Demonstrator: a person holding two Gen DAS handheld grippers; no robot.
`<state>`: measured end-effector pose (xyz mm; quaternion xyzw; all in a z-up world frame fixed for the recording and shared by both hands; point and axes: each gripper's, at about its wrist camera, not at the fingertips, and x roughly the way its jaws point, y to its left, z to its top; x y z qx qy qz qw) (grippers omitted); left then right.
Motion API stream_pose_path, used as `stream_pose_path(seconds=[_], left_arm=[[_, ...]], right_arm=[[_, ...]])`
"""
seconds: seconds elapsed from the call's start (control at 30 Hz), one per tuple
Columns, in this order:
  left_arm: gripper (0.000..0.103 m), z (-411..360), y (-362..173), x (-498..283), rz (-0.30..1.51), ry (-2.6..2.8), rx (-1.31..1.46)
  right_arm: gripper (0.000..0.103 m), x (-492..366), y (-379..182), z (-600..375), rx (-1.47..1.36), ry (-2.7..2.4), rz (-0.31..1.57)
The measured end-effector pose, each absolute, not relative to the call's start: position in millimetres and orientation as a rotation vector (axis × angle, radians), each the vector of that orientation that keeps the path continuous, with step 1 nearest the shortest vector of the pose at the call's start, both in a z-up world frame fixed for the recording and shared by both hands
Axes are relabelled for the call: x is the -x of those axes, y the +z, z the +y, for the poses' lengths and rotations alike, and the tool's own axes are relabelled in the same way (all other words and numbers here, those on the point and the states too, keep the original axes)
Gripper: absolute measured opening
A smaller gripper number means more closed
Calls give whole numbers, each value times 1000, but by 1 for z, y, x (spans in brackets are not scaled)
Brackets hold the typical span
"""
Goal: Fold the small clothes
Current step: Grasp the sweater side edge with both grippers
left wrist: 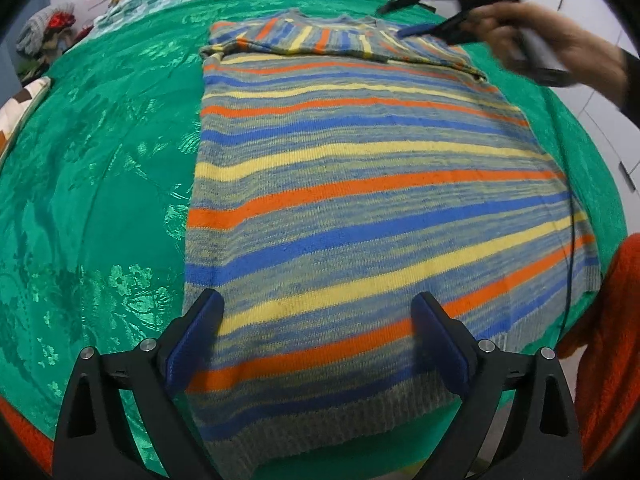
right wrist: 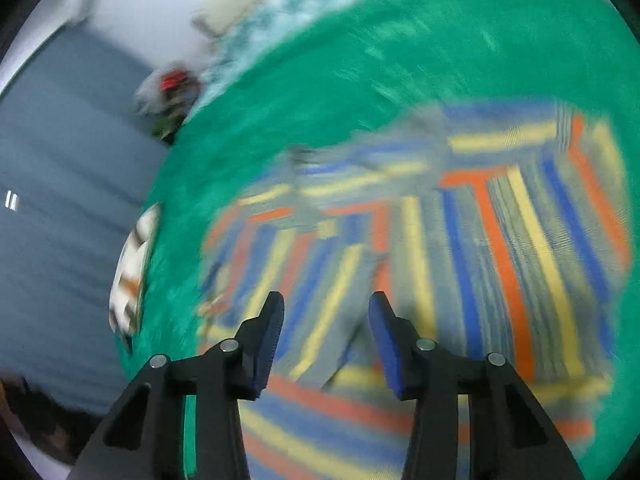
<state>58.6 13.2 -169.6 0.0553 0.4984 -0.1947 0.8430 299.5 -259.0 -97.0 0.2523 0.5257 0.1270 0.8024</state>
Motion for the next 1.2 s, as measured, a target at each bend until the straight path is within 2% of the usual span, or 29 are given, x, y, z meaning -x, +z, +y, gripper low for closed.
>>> stream_pose_path(seconds=[0.13, 0.17, 0.2, 0.23, 0.37, 0.4, 0.47, 0.5, 0.6, 0.63, 0.7, 0.9, 0.97, 1.0, 1.1, 1.17, 1.2], left_arm=[[98, 12, -171, -61, 1060, -418, -110], [98, 12, -172, -62, 1062, -420, -107], [98, 12, -172, -62, 1063, -422, -105], [98, 12, -172, -63, 1063, -422, -101], [99, 13, -172, -63, 1060, -422, -98], [100, 12, -173, -63, 1059, -421, -105], [101, 9, -174, -63, 1056, -418, -123], [101, 7, -175, -62, 1052, -414, -134], [101, 6, -174, -58, 1048, -413, -154], [101, 6, -173, -58, 1051, -414, -153], [100, 10, -170, -57, 1064, -411, -145], [100, 62, -140, -51, 1021, -314, 66], [100, 87, -146, -53, 1082, -293, 200], [98, 94, -152, -53, 1125, -299, 248], [83, 101, -176, -50, 1248, -326, 330], [82, 90, -176, -48, 1253, -362, 290], [76, 85, -173, -44, 1249, -378, 275]], right_arm=[[38, -323, -126, -262, -625, 267, 1130], [32, -330, -134, -257, -615, 279, 1159], [11, -333, -136, -255, -586, 273, 1179], [5, -336, -134, -253, -535, 248, 1189], [5, -338, -91, -236, -282, 238, 984], [7, -340, -91, -234, -257, 229, 979], [19, -350, -106, -233, -224, 189, 1059], [32, -351, -114, -237, -217, 160, 1094], [37, -338, -114, -242, -204, 135, 1091], [47, -329, -108, -244, -183, 117, 1084], [58, -310, -95, -248, -149, 116, 1070], [58, -187, -56, -300, -146, 148, 1078], [58, -128, -53, -322, -208, 148, 1091], [59, -104, -54, -331, -235, 146, 1104], [58, -28, -68, -350, -336, 147, 1192], [58, 13, -84, -355, -410, 164, 1269], [58, 22, -90, -354, -431, 177, 1297]])
